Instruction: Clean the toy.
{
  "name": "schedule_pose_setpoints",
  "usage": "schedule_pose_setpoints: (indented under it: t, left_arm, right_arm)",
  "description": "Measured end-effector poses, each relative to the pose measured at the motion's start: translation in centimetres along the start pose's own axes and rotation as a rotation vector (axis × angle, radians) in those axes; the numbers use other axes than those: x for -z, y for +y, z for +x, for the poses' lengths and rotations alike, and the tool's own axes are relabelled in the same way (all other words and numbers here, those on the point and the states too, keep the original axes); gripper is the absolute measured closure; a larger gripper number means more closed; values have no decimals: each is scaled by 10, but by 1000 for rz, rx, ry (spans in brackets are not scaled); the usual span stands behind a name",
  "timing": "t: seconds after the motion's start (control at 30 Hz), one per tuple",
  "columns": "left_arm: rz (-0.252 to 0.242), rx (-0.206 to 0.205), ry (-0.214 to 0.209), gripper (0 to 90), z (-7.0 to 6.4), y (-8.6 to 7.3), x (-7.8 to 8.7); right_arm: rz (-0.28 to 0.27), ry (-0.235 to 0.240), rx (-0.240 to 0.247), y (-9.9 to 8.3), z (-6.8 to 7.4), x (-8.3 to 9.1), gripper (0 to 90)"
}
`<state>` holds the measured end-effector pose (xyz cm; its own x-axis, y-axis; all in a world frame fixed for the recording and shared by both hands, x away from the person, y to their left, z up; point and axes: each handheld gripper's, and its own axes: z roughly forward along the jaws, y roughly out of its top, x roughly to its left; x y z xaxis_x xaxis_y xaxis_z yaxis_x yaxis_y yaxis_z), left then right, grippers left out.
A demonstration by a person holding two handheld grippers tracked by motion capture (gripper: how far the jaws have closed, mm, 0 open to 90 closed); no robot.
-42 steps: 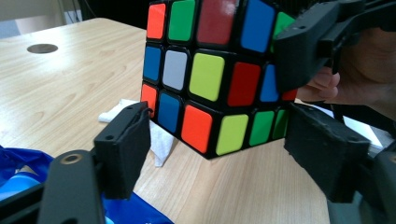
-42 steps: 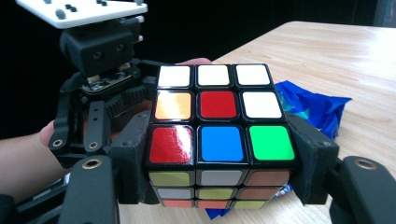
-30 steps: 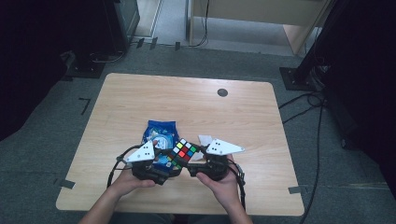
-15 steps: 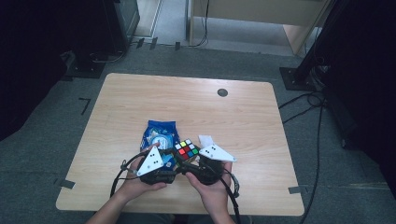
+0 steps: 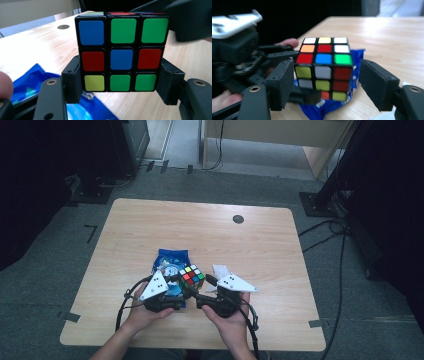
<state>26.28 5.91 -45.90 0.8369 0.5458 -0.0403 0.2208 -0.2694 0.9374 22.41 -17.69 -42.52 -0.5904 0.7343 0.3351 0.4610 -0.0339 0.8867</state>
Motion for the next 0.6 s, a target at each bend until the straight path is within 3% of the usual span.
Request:
schedule_pose_setpoints:
  t: [0.13,0.23,0.3,0.4,0.5,0.6]
  left_arm:
    - [-37,57,3,343,14,3,11]
    - [-51,82,-17,344,20,4,15]
    - [-55,83,-26,343,18,5,15]
    - [-56,69,-42,343,15,5,13]
    - [-49,47,-37,343,11,6,12]
    - [-45,47,-28,343,13,5,14]
  right_arm:
    - [-86,-6,15,3,-14,13,367]
    - [-56,-37,38,-2,-24,10,466]
    - [-21,-34,97,-9,-27,3,524]
    - [50,-30,195,-18,-24,-12,540]
    - [71,-20,238,-22,-21,-19,507]
    - [88,-132,247,-21,-30,-18,459]
